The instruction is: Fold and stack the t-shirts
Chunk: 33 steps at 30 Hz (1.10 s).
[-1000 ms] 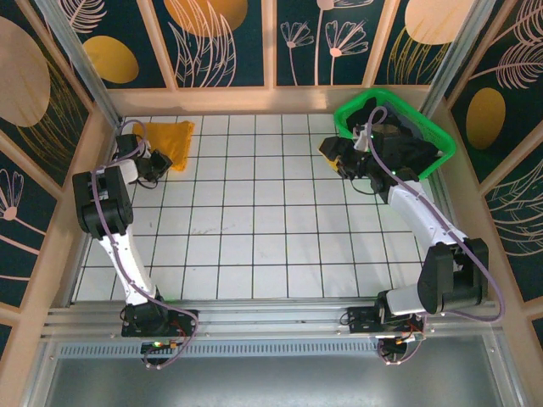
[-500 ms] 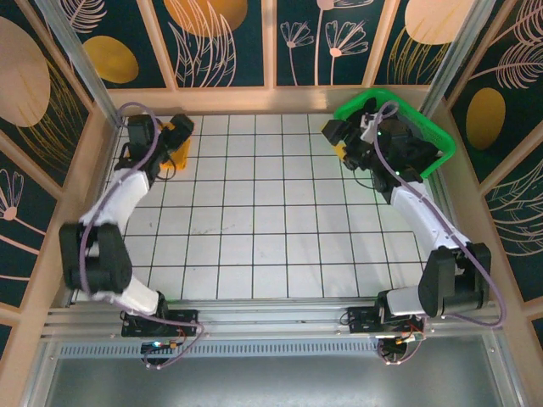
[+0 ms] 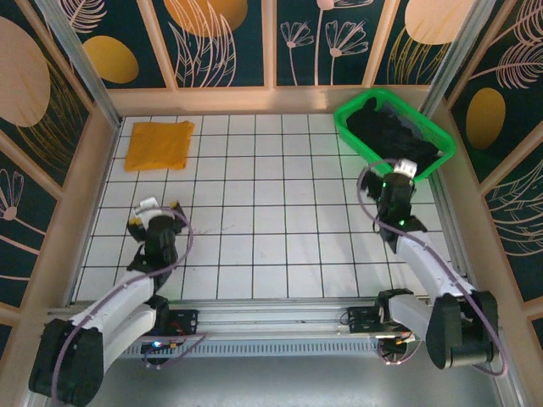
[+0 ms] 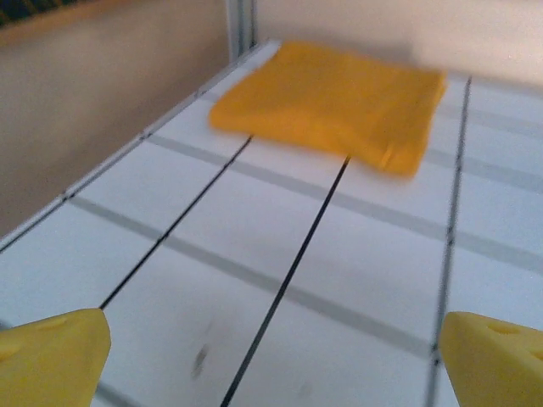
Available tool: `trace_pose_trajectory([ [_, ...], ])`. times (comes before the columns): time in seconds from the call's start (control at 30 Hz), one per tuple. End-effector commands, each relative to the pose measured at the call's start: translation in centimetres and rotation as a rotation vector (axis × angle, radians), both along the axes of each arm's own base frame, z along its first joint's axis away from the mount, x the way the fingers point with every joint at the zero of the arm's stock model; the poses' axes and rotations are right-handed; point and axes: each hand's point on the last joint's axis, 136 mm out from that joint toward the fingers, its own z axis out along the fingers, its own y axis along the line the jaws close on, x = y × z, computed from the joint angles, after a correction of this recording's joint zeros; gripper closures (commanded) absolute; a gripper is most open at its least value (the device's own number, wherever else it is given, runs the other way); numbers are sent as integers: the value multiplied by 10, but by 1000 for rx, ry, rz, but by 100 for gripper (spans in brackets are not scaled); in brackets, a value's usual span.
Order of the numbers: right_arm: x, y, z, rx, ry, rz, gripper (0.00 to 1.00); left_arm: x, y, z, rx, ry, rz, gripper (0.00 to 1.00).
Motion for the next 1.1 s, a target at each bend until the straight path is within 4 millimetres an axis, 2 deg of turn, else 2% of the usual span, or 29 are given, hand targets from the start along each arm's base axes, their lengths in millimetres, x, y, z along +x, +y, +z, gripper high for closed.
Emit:
trace_pose_trajectory([
  [0.0,5,-23,17,-143,-161,-62,1,17,4,52,-3,-252,-15,1],
  [0.1,18,-20,-1,-150,-150,-32,1,33,6,44,-4,-236,-33,1],
  [0.23,43,-14,-10,-144,-176,9,1,73,1,49,29,-238,-81,1],
  [0.33,60,-12,-18,-186,-163,40,1,105,-1,42,99,-180,-132,1],
  [0.37,63,-12,-19,-185,-176,51,1,109,6,33,78,-157,-105,1],
  [0.43,60,-20,-28,-146,-177,41,1,110,12,30,34,-156,-120,1],
  [0.47,56,-22,-26,-134,-205,45,1,105,12,32,33,-183,-119,1],
  [0.6,33,-17,-17,-117,-310,87,1,70,6,45,51,-361,-164,1],
  [0.67,22,-20,-22,-107,-339,82,1,76,-3,37,56,-297,-223,1],
  [0.7,22,-21,-16,-114,-377,74,1,82,-4,37,56,-294,-226,1],
  [0.77,29,-20,-23,-105,-324,83,1,93,7,29,31,-237,-164,1],
  [1.07,29,-19,-22,-110,-329,90,1,90,8,31,30,-256,-164,1],
])
